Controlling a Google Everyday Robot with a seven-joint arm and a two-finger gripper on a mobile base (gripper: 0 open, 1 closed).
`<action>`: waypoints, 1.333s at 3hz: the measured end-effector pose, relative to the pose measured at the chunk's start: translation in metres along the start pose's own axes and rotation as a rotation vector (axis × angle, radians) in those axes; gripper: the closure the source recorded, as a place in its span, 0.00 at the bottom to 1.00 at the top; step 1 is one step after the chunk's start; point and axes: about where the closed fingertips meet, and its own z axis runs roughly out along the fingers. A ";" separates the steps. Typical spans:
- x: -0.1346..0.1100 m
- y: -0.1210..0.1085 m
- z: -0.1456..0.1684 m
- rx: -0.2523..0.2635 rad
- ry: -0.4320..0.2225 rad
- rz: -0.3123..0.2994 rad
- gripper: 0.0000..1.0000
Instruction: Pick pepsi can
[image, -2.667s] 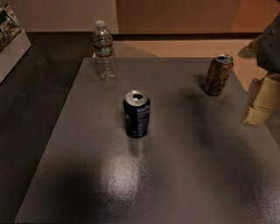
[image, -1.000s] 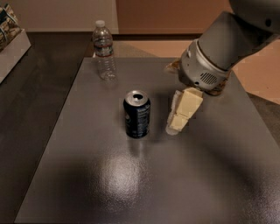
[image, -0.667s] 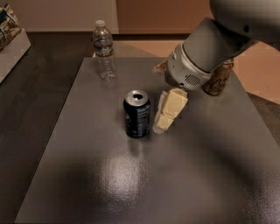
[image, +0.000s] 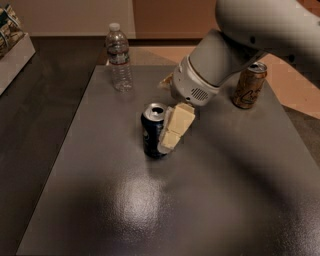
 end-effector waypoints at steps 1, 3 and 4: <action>-0.005 0.004 0.007 -0.041 -0.020 -0.005 0.16; -0.011 0.012 0.003 -0.085 -0.053 -0.026 0.63; -0.021 0.013 -0.010 -0.076 -0.077 -0.038 0.87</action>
Offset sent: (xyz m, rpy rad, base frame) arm -0.0116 0.0114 -0.0016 0.0542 0.0795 0.0792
